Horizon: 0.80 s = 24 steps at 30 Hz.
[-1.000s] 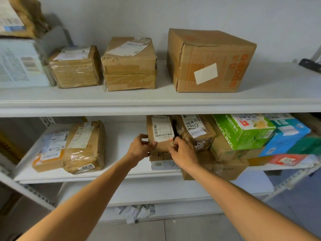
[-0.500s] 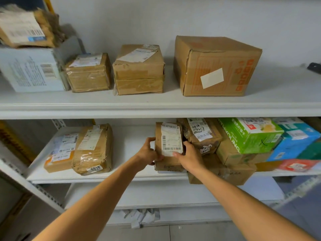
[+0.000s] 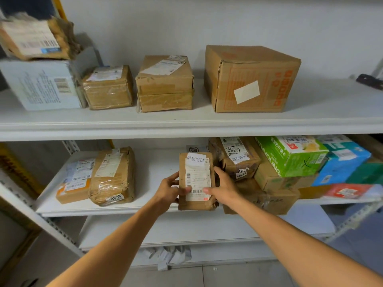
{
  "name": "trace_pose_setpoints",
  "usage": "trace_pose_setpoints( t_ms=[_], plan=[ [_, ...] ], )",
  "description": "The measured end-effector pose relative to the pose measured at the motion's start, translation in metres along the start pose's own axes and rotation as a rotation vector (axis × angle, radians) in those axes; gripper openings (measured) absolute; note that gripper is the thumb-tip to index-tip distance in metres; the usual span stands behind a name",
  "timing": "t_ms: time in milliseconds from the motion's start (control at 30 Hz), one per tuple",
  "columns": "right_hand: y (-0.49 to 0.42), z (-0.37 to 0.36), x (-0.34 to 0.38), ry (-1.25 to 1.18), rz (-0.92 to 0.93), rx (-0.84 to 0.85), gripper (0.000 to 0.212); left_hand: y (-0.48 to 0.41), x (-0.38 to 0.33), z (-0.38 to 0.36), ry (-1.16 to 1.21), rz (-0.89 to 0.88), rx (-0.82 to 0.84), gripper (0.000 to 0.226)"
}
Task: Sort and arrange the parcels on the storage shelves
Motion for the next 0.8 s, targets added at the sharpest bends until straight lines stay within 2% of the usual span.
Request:
trace_pose_setpoints(
  t_ms=[200, 500, 567, 667, 800],
  plan=[
    [0.001, -0.008, -0.005, -0.082, 0.007, 0.053, 0.088, 0.012, 0.006, 0.005, 0.013, -0.076, -0.03, 0.063],
    [0.003, -0.025, -0.028, -0.081, 0.08, 0.039, 0.09, 0.025, 0.018, 0.013, -0.009, -0.09, -0.017, 0.069],
    [0.015, -0.027, -0.025, -0.095, 0.066, 0.069, 0.085, 0.03, 0.027, 0.013, -0.002, -0.074, -0.025, 0.069],
    [0.027, -0.035, -0.036, -0.109, 0.061, 0.099, 0.066, 0.041, 0.045, 0.011, -0.01, -0.075, -0.02, 0.067],
    [0.044, -0.046, -0.062, -0.144, 0.045, 0.049, 0.057, 0.053, 0.063, 0.006, -0.067, -0.098, 0.05, 0.059]
  ],
)
Point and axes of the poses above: each hand's wrist, its own y-axis away from the middle knuckle, its own z-axis out of the back of the hand, x = y × z, the point moved 1 cm from there along -y, towards the middle knuckle, and after that the axes turned 3 degrees about -y, right-handed, at the moved point
